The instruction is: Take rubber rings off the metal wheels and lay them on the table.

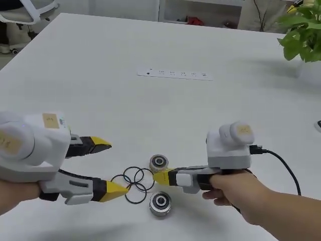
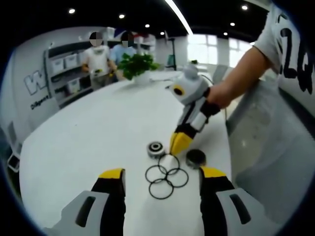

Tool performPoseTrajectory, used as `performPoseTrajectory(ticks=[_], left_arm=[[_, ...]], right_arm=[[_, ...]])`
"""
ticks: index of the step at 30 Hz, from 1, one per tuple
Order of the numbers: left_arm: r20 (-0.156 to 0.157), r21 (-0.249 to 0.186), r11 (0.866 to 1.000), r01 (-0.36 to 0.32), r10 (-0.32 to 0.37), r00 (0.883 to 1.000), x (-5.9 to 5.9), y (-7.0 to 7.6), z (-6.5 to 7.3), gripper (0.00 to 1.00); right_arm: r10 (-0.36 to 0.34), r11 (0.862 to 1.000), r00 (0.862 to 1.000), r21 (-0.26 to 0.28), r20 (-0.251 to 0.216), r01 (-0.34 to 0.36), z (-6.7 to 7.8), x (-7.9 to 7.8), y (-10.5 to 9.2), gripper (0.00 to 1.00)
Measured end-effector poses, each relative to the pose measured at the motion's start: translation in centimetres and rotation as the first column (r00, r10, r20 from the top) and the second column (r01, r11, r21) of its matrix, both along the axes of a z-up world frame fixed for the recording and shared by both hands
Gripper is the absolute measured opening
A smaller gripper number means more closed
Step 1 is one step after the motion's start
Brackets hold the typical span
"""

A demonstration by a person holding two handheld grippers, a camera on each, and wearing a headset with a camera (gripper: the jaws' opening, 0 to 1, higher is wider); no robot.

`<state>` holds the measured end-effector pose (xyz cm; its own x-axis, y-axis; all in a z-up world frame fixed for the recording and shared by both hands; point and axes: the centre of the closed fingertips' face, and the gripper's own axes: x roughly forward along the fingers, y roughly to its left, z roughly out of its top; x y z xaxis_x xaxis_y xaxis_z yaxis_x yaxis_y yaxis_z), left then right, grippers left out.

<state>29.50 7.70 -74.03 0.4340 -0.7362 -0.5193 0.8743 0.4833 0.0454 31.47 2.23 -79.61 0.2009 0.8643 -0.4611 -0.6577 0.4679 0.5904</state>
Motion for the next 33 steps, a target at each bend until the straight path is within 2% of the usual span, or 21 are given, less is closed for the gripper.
performPoseTrajectory(ticks=[18,33], left_arm=[[-0.011,0.005,1.000,0.002,-0.002,1.000,-0.08,-0.03,-0.28,0.61],[-0.017,0.008,1.000,0.000,0.000,1.000,-0.24,0.06,-0.33,0.61]], right_arm=[[-0.022,1.000,1.000,-0.021,-0.023,0.021,-0.73,0.16,-0.53,0.00],[-0.015,0.999,1.000,-0.037,-0.010,0.015,-0.78,0.12,-0.63,0.08]])
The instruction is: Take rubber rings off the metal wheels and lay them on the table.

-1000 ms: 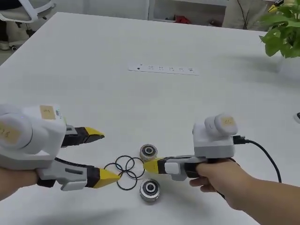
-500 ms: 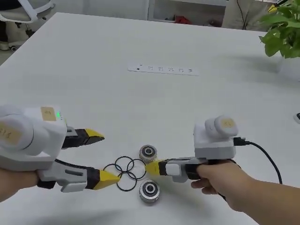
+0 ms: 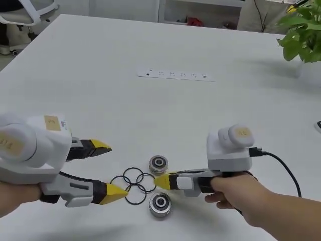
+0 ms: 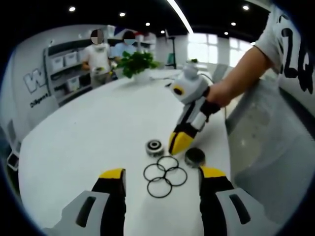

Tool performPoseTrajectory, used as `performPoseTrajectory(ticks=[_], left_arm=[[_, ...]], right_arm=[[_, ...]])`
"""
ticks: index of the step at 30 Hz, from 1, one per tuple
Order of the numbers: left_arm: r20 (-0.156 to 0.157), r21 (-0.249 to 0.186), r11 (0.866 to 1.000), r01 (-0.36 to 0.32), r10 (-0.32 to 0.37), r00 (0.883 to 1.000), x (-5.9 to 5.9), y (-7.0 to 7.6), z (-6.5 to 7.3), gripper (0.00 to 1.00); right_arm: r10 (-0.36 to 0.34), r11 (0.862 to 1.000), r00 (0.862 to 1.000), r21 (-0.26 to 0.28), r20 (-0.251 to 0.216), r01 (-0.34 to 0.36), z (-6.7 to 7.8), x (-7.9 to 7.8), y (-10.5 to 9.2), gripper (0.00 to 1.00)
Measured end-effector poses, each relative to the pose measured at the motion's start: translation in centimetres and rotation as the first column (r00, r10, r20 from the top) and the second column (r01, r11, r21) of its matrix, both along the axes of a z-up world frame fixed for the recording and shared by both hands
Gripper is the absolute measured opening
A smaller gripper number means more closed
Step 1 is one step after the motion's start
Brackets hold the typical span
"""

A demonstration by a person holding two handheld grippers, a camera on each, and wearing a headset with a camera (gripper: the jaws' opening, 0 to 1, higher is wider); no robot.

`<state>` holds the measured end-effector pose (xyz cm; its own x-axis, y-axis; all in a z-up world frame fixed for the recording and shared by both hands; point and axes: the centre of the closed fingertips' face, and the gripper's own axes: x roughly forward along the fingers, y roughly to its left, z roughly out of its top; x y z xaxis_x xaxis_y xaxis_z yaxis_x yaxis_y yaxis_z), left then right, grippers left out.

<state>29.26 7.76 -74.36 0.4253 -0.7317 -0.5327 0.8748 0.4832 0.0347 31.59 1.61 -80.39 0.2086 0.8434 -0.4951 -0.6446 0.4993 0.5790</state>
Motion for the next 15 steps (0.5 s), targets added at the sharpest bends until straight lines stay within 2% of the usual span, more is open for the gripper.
performPoseTrajectory(ticks=[8,15], left_arm=[[0.001,0.002,1.000,0.000,0.000,1.000,0.0,0.1,0.1,0.61],[0.007,-0.003,1.000,-0.008,0.008,1.000,0.1,0.4,0.5,0.61]], right_arm=[[0.032,0.999,0.999,0.006,0.040,-0.032,1.4,-0.3,0.4,0.09],[0.029,0.999,0.997,0.025,0.074,-0.031,2.9,-0.1,0.2,0.12]])
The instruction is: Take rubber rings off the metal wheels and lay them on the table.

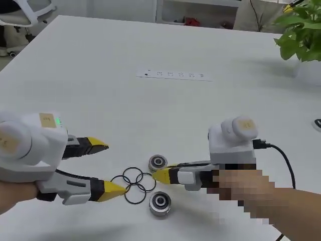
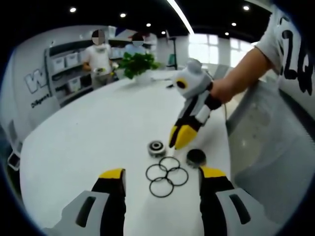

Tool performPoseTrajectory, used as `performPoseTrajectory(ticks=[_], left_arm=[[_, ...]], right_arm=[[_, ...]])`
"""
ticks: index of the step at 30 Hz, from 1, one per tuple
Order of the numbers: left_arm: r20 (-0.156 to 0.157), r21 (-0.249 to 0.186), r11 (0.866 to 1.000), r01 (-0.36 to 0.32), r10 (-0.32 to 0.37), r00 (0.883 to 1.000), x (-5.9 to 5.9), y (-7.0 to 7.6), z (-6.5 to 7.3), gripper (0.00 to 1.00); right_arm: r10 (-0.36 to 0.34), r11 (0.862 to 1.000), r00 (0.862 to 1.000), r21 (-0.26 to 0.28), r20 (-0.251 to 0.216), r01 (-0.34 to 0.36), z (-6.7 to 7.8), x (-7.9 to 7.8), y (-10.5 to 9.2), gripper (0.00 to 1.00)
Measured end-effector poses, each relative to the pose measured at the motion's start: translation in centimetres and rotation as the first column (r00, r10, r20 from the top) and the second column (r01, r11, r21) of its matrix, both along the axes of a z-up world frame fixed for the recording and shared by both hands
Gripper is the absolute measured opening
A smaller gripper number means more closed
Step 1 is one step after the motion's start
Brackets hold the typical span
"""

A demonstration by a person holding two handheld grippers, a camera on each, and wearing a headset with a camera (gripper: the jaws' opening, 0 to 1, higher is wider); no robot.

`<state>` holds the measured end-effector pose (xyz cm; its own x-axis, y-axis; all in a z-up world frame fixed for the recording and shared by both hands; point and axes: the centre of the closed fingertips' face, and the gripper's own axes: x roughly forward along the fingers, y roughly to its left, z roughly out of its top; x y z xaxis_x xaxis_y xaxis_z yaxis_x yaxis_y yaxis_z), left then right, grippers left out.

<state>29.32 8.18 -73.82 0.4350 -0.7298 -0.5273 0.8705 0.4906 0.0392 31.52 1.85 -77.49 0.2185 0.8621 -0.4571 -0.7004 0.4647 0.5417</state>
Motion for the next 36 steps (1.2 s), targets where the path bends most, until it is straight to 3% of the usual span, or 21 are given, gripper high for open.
performPoseTrajectory(ticks=[16,25,36], left_arm=[[0.025,-0.004,1.000,-0.008,0.008,1.000,-0.1,0.1,1.3,0.62],[0.045,-0.017,0.999,-0.037,0.038,0.998,0.4,1.2,2.6,0.63],[0.054,-0.018,0.999,-0.040,0.041,0.998,0.0,1.7,3.4,0.67]], right_arm=[[-0.021,0.999,0.992,0.046,0.127,0.015,4.2,0.7,-1.4,0.23],[0.023,1.000,0.974,0.015,0.227,-0.027,5.9,0.0,-2.1,0.30],[0.058,0.998,0.940,-0.042,0.337,-0.046,7.3,-0.3,-3.3,0.41]])
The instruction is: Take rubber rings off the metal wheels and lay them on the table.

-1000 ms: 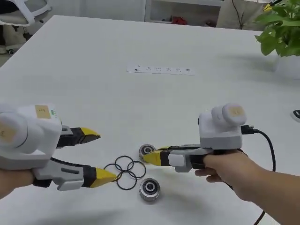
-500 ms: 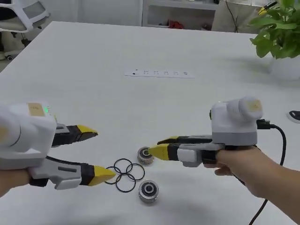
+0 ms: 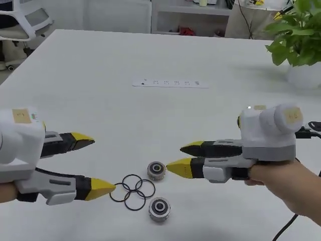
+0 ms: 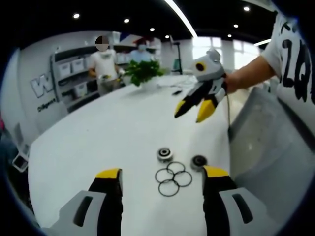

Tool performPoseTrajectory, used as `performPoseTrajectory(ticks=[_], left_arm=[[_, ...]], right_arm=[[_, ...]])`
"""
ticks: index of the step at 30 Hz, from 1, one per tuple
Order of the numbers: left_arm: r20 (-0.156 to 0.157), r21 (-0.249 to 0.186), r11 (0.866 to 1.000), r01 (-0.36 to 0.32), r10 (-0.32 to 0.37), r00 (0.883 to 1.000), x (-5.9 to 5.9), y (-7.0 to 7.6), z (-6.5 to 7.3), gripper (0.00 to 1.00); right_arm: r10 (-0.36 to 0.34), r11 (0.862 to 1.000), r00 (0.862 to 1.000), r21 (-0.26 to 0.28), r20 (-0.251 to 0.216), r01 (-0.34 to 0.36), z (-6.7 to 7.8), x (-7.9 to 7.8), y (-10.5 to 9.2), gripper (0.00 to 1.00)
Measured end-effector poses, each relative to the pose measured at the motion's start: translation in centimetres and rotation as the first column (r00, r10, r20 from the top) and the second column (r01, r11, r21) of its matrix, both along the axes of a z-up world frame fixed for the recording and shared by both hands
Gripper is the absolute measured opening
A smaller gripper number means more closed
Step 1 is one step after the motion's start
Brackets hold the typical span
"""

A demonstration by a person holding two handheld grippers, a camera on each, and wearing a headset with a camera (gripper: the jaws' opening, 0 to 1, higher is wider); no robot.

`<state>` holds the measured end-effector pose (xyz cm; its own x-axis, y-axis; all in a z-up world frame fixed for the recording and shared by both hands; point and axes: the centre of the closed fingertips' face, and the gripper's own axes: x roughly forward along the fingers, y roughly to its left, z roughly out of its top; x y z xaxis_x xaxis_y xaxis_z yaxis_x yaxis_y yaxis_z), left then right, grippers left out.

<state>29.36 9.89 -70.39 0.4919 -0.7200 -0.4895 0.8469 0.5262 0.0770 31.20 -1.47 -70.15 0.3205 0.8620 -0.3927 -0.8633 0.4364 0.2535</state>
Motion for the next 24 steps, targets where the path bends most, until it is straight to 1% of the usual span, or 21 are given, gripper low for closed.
performPoseTrajectory(ticks=[5,10,14,22,24], left_arm=[[0.000,-0.004,1.000,0.008,-0.008,1.000,-0.4,-0.2,0.2,0.69],[-0.003,-0.001,1.000,0.012,-0.012,1.000,-0.9,-0.1,0.2,0.70],[-0.006,-0.002,1.000,0.008,-0.008,1.000,-1.1,0.1,0.2,0.71],[-0.006,-0.011,1.000,-0.006,0.006,1.000,-1.3,0.4,0.3,0.73],[-0.011,-0.016,1.000,-0.010,0.010,1.000,-1.4,0.4,0.1,0.73]], right_arm=[[0.002,1.000,0.999,-0.009,0.045,-0.002,0.5,-0.1,-1.0,0.46],[-0.002,1.000,0.998,-0.022,0.069,0.004,0.6,-0.4,-1.9,0.51],[-0.006,0.999,0.996,-0.035,0.089,0.009,0.5,-0.6,-2.6,0.55],[0.014,0.998,0.992,-0.066,0.129,-0.006,0.3,-1.4,-3.3,0.63],[0.022,0.997,0.990,-0.074,0.141,-0.012,0.3,-1.5,-3.5,0.64]])
